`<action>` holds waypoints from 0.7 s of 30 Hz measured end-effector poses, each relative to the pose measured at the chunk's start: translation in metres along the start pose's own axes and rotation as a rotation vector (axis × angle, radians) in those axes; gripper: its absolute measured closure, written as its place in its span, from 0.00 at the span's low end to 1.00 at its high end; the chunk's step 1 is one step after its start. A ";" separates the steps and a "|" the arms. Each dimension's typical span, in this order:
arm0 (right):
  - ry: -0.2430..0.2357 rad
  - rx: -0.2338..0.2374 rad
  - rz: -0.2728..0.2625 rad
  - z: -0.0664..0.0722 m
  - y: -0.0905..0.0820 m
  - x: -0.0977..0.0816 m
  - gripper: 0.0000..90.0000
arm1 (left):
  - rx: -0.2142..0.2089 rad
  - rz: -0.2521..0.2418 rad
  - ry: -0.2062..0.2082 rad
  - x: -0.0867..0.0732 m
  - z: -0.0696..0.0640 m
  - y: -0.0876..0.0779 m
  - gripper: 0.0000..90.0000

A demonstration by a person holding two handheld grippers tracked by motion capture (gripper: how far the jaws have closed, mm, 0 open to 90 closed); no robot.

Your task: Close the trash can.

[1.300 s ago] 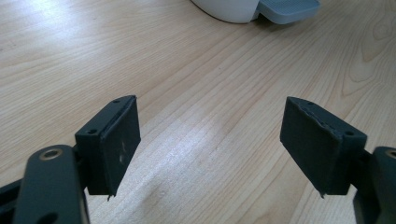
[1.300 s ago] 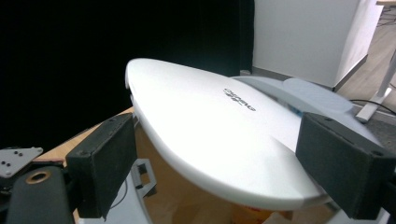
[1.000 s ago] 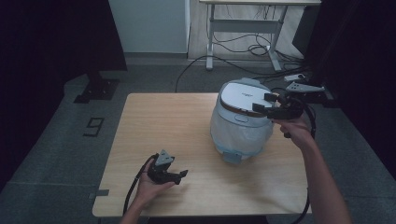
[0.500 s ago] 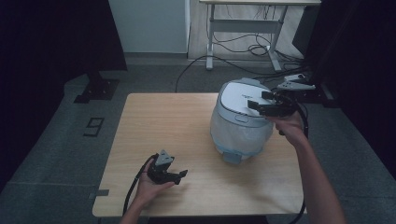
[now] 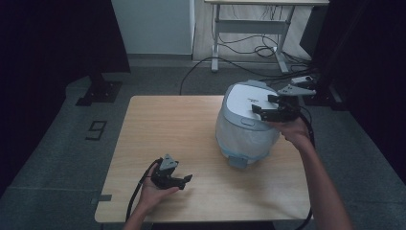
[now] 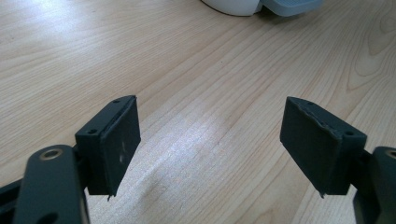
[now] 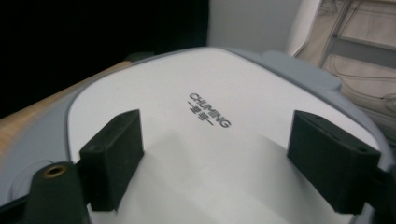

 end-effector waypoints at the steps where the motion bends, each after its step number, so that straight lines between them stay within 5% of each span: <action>1: 0.000 -0.006 0.002 0.001 -0.001 0.000 0.22 | 0.000 0.000 0.000 0.000 0.000 0.000 0.22; 12: 0.037 -0.009 -0.036 0.002 -0.008 -0.003 0.19 | 0.003 -0.007 0.001 0.001 0.001 -0.001 0.22; 21: 0.056 -0.032 -0.124 0.004 -0.052 -0.019 0.18 | 0.005 -0.010 -0.001 0.001 0.002 -0.001 0.22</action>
Point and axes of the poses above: each handheld gripper's, and its own axes: y roughly forward along the jaws, x roughly out of its top, z roughly to its left, the point moved 2 cm from there along y, roughly forward along the jaws, and after that the axes turned 11 degrees about -y, right-handed, at the moved point
